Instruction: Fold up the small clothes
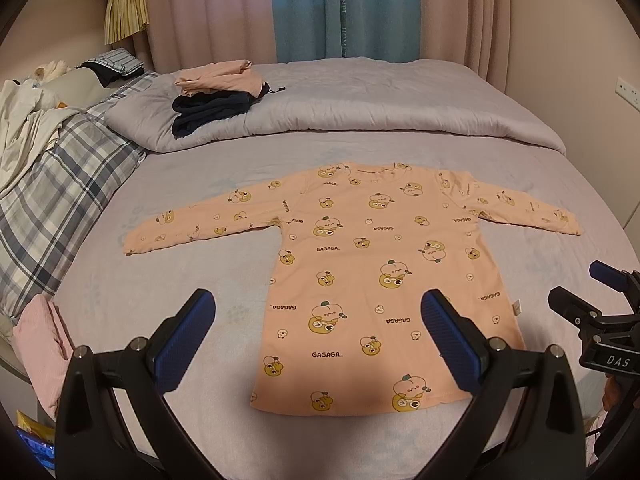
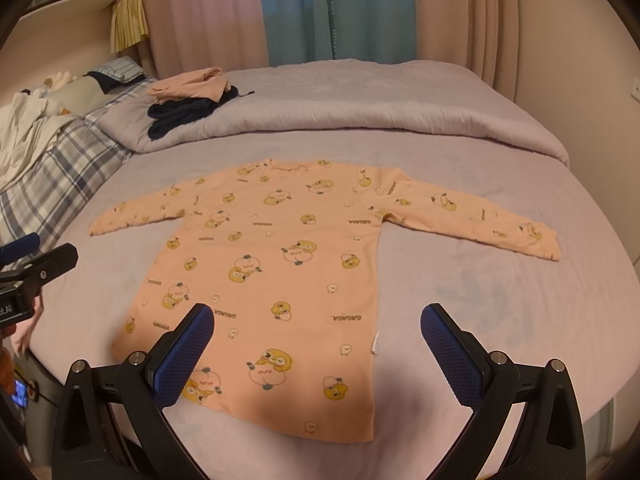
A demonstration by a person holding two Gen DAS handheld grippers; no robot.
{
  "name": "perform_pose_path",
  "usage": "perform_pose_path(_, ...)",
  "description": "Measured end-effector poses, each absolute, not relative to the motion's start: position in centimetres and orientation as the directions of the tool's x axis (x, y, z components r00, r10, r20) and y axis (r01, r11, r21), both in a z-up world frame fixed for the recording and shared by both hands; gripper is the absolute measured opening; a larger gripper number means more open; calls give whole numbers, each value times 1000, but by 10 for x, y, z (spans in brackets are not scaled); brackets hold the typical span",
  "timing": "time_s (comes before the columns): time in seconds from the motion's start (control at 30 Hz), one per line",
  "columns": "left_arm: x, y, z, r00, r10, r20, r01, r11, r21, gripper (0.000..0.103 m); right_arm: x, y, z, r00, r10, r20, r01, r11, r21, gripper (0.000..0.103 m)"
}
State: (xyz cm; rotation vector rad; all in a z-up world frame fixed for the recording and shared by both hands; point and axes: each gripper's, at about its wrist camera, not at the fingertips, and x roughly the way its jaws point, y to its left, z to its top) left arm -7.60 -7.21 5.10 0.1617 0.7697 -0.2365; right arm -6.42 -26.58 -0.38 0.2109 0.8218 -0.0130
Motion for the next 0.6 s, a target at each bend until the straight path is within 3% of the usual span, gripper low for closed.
perform_pose_path(0.6, -74, -70, 45, 688, -150, -710, 277, 959, 66, 103, -64, -267, -6, 678, 71, -732, 98, 978, 186, 102)
